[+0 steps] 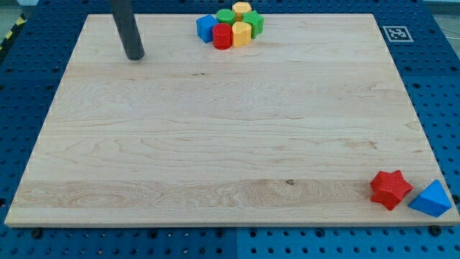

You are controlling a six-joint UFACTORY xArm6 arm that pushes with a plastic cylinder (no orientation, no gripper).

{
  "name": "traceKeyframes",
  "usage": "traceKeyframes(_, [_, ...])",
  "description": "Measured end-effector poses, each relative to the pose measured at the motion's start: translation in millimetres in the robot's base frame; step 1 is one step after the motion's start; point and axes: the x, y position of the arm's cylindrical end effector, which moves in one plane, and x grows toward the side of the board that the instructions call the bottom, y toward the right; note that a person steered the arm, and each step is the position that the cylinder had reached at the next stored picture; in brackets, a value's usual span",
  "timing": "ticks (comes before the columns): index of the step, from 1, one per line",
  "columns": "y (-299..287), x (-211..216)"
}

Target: Push the yellow hexagon towards the top right of the board

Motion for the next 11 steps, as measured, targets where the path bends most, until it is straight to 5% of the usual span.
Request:
traceKeyframes(4, [0.0,49.5])
traceKeyframes(11, [0.0,61.9])
